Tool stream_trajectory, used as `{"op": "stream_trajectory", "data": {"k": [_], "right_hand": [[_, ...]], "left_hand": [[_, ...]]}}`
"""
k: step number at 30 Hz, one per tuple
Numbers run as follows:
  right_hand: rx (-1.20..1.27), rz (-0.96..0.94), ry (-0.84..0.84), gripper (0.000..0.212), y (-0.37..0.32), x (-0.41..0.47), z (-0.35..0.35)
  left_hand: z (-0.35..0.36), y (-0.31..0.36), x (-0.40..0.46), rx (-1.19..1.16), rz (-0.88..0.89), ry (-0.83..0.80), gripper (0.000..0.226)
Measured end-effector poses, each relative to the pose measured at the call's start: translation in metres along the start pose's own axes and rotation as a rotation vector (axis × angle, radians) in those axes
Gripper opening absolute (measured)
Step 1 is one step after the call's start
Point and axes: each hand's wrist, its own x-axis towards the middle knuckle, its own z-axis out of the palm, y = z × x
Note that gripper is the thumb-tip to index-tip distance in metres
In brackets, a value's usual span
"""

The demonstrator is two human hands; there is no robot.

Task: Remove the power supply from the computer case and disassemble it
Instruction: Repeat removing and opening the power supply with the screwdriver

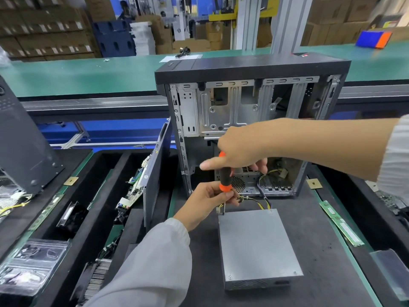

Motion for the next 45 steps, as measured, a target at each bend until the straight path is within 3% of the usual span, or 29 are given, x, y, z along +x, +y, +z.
{"op": "stream_trajectory", "data": {"k": [2, 5, 7, 11, 13, 16, 19, 22, 24, 26, 28, 31, 35, 38, 40, 41, 43, 45], "right_hand": [[-0.093, -0.051, 0.034, 0.061, -0.001, 0.004, 0.003], [-0.066, -0.166, -0.099, 0.015, 0.003, 0.002, -0.005], [-0.031, -0.184, -0.177, 0.044, 0.007, 0.001, -0.009], [0.027, 0.033, -0.087, 0.077, 0.0, -0.001, -0.005], [-0.066, 0.027, -0.019, 0.071, -0.002, 0.001, 0.0], [-0.165, -0.134, -0.005, 0.028, 0.001, 0.003, -0.002], [-0.113, -0.148, -0.091, 0.054, 0.004, 0.0, -0.009], [0.013, -0.017, -0.008, 0.07, -0.004, -0.002, -0.006], [-0.037, 0.013, 0.089, 0.071, -0.005, 0.002, -0.002], [-0.124, -0.053, 0.096, 0.053, -0.003, 0.007, 0.0], [-0.152, -0.129, 0.007, 0.02, 0.0, 0.007, -0.005], [-0.096, -0.168, -0.089, 0.05, 0.005, 0.005, -0.013], [0.029, 0.025, -0.034, 0.075, -0.001, 0.0, -0.011], [-0.078, 0.007, 0.059, 0.062, -0.003, 0.007, -0.005], [-0.109, -0.091, 0.0, 0.027, -0.001, 0.008, -0.006], [-0.082, -0.127, -0.057, 0.022, 0.001, 0.007, -0.009], [-0.027, -0.179, -0.146, 0.047, 0.006, 0.005, -0.014], [-0.009, -0.131, -0.128, 0.063, 0.007, 0.002, -0.015]], "left_hand": [[-0.001, -0.001, 0.001, 0.027, -0.015, -0.001, 0.014], [-0.002, -0.001, 0.001, 0.013, -0.01, -0.019, 0.014], [-0.001, 0.0, 0.001, -0.005, 0.001, -0.035, 0.014], [0.0, 0.001, 0.001, -0.006, 0.002, -0.04, 0.014], [-0.001, 0.001, 0.001, 0.022, -0.007, -0.037, 0.012], [-0.002, 0.001, 0.002, 0.005, -0.023, -0.018, 0.01], [-0.003, 0.001, 0.003, -0.007, -0.017, -0.015, 0.01], [-0.004, 0.001, 0.004, 0.007, -0.029, -0.009, 0.01], [-0.003, 0.002, 0.004, 0.027, -0.04, -0.009, 0.01], [-0.003, 0.003, 0.004, 0.031, -0.043, -0.008, 0.01], [-0.003, 0.004, 0.004, 0.031, -0.045, -0.002, 0.01], [-0.002, 0.004, 0.004, 0.025, -0.046, 0.006, 0.011], [-0.002, 0.004, 0.004, 0.031, -0.049, 0.008, 0.01], [-0.004, 0.004, 0.005, 0.041, -0.045, -0.001, 0.01], [-0.005, 0.004, 0.004, 0.035, -0.039, -0.01, 0.009], [-0.005, 0.004, 0.004, 0.029, -0.035, -0.017, 0.009], [-0.004, 0.005, 0.003, 0.01, -0.02, -0.043, 0.01], [-0.001, 0.006, 0.003, -0.01, -0.007, -0.055, 0.016]]}}
